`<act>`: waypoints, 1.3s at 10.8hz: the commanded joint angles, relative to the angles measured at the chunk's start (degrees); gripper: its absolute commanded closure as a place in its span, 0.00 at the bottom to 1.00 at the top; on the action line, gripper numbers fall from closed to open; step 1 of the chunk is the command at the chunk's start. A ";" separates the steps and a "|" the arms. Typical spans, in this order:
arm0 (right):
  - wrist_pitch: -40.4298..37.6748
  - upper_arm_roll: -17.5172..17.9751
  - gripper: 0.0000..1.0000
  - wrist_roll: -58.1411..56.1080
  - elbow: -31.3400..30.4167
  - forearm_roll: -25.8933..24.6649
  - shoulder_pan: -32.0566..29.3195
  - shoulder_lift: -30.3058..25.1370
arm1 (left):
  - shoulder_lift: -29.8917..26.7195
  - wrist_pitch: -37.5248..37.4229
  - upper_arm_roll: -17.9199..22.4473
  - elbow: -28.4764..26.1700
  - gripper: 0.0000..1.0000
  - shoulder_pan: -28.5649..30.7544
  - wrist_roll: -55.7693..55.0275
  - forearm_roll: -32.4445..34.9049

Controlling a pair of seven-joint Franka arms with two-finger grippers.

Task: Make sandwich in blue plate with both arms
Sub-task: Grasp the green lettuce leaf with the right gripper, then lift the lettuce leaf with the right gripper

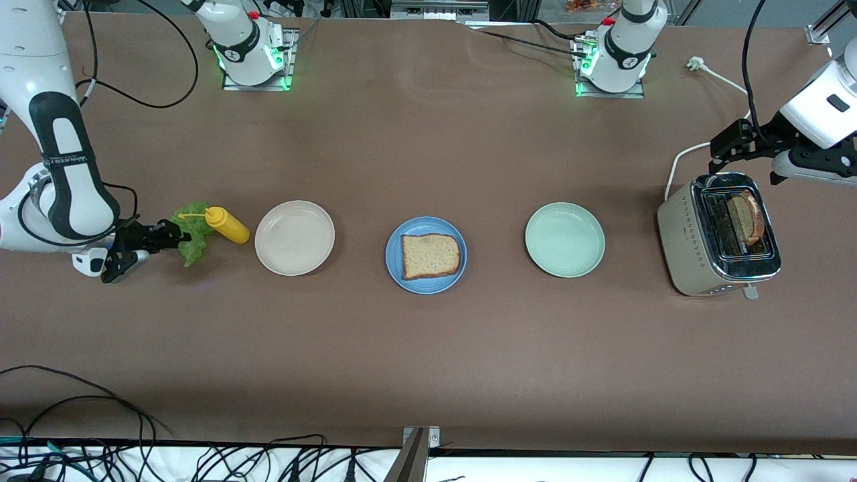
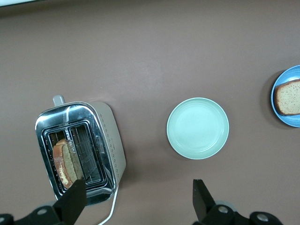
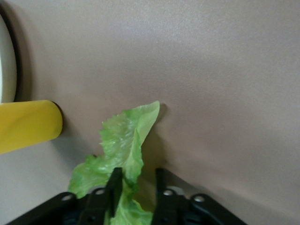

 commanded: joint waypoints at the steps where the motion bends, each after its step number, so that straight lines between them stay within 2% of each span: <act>1: -1.51 0.16 1.00 -1.42 0.99 0.47 -0.57 0.27 | -1.76 1.06 1.55 -1.81 0.00 -0.99 1.31 -1.03; 4: -11.14 -1.67 1.00 -0.81 5.28 -2.16 -0.57 -0.08 | -1.50 1.06 1.38 -1.72 0.00 -0.73 1.23 -1.03; 8: -28.88 -6.77 1.00 -0.89 12.40 -6.55 -0.49 -0.35 | -0.80 0.97 1.37 -0.67 0.00 -0.37 1.23 -1.03; 10: -36.46 -9.32 1.00 -0.81 14.61 -6.65 -0.40 -0.61 | -0.79 0.97 1.38 -0.41 0.00 -0.29 1.23 -0.95; 14: -49.03 -9.59 1.00 6.55 24.35 -9.55 1.00 -1.84 | -0.44 0.97 1.46 0.56 0.00 -0.20 1.23 -0.51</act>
